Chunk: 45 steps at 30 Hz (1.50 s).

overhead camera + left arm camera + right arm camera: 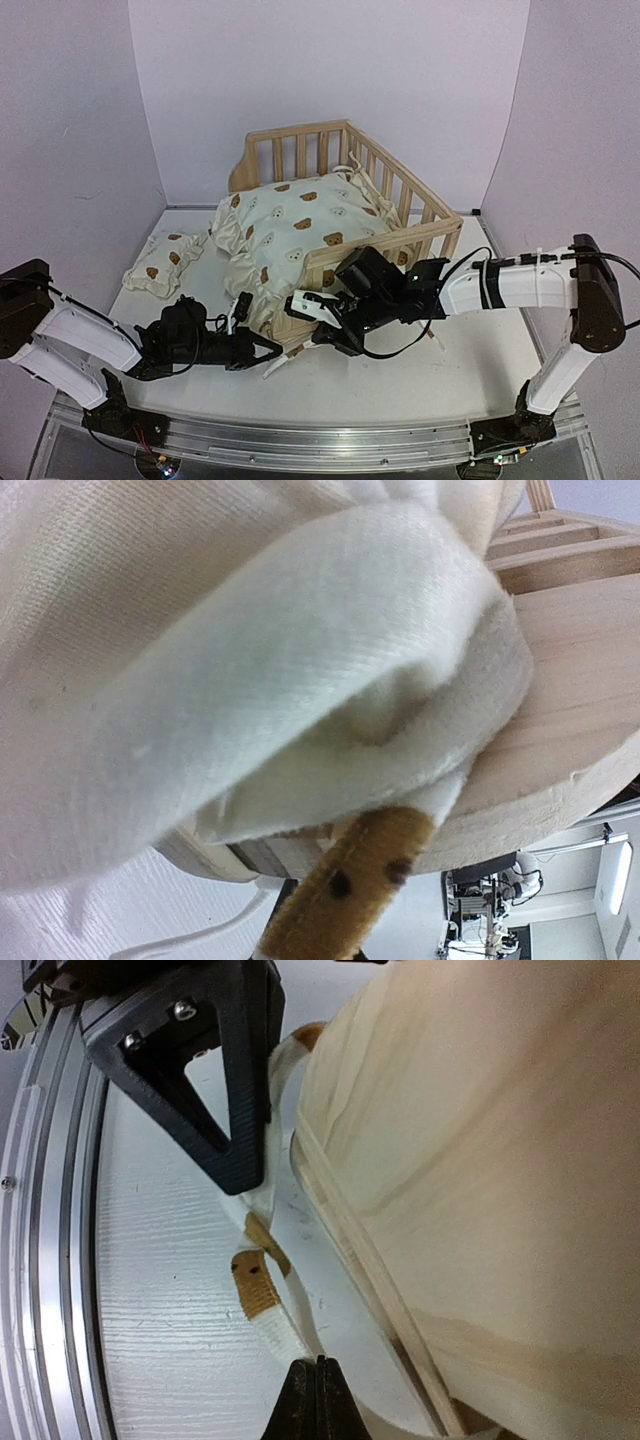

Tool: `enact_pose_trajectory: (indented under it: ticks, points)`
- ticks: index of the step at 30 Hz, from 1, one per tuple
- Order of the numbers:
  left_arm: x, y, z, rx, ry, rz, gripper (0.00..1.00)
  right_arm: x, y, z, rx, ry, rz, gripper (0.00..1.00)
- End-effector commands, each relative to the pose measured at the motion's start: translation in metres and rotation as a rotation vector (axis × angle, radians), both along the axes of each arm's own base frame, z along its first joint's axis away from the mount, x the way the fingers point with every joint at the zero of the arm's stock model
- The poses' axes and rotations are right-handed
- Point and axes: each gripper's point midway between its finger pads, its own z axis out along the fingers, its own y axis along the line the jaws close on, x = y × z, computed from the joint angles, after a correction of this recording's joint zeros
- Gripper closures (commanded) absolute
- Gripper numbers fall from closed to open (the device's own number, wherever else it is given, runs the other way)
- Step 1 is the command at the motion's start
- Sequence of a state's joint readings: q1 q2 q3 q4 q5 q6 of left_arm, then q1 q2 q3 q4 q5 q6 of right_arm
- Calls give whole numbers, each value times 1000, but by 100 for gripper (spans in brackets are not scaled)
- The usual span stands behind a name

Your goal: Set up the pet bed

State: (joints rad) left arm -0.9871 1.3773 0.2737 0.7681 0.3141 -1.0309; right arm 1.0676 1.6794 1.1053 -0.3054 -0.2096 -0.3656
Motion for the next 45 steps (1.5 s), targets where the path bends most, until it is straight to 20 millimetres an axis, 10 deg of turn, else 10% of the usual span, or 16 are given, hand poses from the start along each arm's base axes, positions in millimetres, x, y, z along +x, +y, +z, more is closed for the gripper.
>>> enact_pose_trajectory:
  ticks: [1,9,19,37,45]
  points:
    - [-2,-6,23,-71,-13,-32,100,15,20,35,105,-119,-11,98]
    - [4,7,1,47,-128,-3,47,5,14,29,92,-92,24,98]
    - [12,-16,-2,50,-205,-37,30,3,13,34,104,-90,33,98]
    - [2,-25,4,-52,-166,-47,92,-2,11,45,126,-95,25,98]
    - [-17,-24,22,-110,-64,-113,100,-13,19,55,115,-187,44,98]
